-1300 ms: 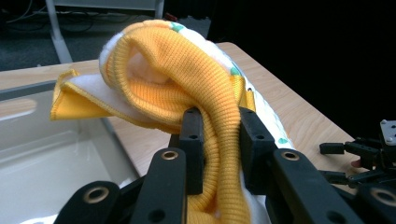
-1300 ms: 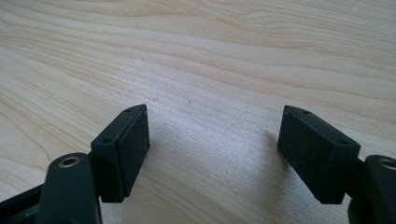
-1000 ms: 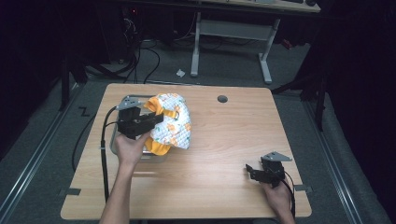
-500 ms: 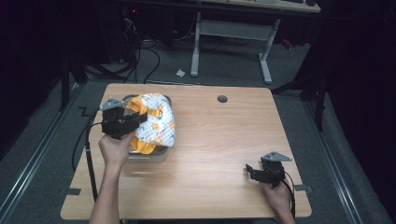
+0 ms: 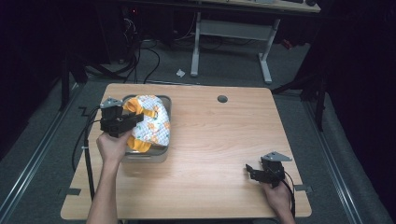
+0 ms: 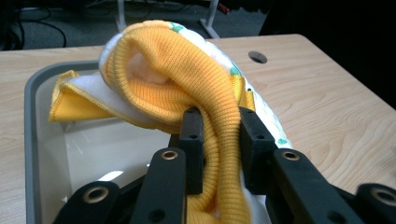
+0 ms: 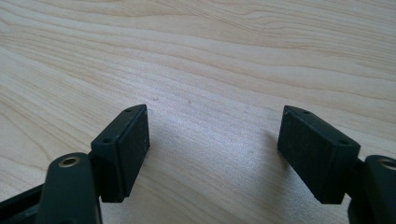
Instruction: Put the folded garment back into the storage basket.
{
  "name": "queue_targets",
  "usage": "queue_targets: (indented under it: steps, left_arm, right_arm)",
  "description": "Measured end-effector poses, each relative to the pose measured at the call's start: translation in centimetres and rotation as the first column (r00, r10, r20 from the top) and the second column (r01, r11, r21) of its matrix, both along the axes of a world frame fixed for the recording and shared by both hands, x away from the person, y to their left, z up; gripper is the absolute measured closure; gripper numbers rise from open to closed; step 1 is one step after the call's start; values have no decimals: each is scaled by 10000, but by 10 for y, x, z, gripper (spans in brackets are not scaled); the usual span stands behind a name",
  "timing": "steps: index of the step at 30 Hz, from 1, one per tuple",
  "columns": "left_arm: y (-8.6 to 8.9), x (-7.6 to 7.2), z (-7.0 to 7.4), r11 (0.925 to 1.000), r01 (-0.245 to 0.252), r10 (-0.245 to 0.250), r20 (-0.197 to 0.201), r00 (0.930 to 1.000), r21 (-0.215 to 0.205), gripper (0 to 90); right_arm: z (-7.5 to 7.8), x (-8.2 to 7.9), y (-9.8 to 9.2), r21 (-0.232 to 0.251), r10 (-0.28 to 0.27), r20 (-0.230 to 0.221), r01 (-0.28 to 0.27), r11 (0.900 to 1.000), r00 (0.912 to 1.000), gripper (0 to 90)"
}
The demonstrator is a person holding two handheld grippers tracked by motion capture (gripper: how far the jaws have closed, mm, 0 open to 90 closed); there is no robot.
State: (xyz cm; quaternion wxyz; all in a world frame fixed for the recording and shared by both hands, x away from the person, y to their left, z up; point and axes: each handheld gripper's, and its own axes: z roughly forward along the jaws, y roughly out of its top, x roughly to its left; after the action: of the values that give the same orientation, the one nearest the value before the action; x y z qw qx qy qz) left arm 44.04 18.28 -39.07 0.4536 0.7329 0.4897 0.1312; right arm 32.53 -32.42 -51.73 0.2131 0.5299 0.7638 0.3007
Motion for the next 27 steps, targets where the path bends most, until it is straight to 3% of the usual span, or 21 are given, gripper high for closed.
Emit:
queue_targets:
  steps: [6, 7, 16, 18, 20, 21, 23, 25, 27]
  left_arm:
    - [4, 9, -16, 9998, -154, 158, -467, 9988, 86, 737]
    - [6, 13, -21, 9995, -223, 237, -663, 9975, 219, 735]
    - [2, 24, -38, 9951, -228, 342, -1183, 9924, 963, 724]
    - [-1, 28, -44, 9892, -245, 444, -1361, 9897, 1447, 707]
    - [-3, 30, -46, 9870, -263, 488, -1399, 9890, 1587, 702]
    - [-6, 31, -50, 9799, -365, 660, -1461, 9871, 1959, 682]
    - [-7, 32, -50, 9756, -482, 819, -1513, 9851, 2142, 650]
    - [-7, 32, -50, 9655, -842, 1207, -1370, 9832, 2463, 554]
    - [-6, 30, -48, 9580, -1137, 1476, -1127, 9826, 2634, 535]
  right_arm:
    - [0, 0, 0, -4, 7, 16, -7, 10000, 10000, 252]
    - [0, 0, 0, -6, 2, 21, -2, 10000, 10000, 252]
    - [0, 0, 0, -7, -7, 26, 7, 10000, 10000, 252]
    - [0, 0, 0, -11, -6, 29, 6, 10000, 10000, 252]
    - [0, 0, 0, -7, -7, 28, 7, 10000, 10000, 252]
    - [0, 0, 0, -9, -8, 27, 8, 10000, 10000, 252]
    - [0, 0, 0, -7, -14, 29, 14, 10000, 10000, 252]
    - [0, 0, 0, -4, -7, 16, 7, 10000, 10000, 252]
    - [0, 0, 0, -4, -10, 18, 10, 10000, 10000, 252]
